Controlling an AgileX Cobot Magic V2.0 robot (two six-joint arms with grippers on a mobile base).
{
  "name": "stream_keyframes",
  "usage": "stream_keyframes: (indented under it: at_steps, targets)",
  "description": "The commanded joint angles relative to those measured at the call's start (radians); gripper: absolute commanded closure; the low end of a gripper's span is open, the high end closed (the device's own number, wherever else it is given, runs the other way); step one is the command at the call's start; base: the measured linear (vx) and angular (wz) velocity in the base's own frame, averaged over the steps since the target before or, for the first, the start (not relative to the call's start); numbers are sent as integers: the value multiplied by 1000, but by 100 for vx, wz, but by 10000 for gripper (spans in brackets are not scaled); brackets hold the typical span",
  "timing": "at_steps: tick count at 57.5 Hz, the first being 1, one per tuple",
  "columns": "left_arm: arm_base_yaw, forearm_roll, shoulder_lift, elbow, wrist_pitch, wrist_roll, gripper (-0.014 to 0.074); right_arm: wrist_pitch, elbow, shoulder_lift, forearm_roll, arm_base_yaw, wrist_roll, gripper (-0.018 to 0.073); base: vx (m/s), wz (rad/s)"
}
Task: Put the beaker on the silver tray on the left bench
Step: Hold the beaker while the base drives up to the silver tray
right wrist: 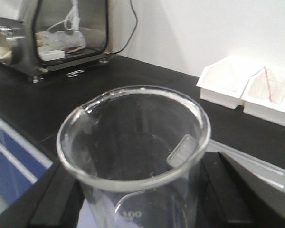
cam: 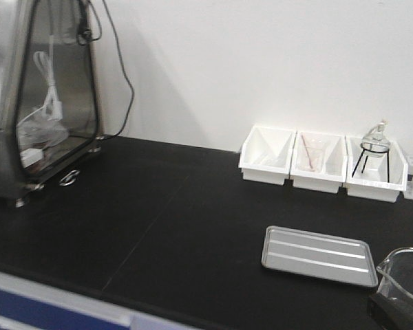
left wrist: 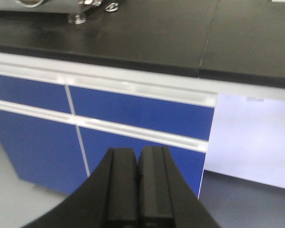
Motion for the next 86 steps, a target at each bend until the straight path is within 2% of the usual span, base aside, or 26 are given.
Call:
stream_keyframes:
  at_steps: [1, 46, 86]
  targets:
    - [-6, -1, -16, 28, -77, -1, 595, 25, -31, 0, -25, -6, -8, 567, 44, -26]
    - [-6, -1, -16, 28, -78, -1, 595, 25, -31, 0, -25, -6, -8, 567, 32, -43]
    - [-6, -1, -16, 28, -78, -1, 595, 22, -31, 0, -25, -5, -7, 567, 2, -2]
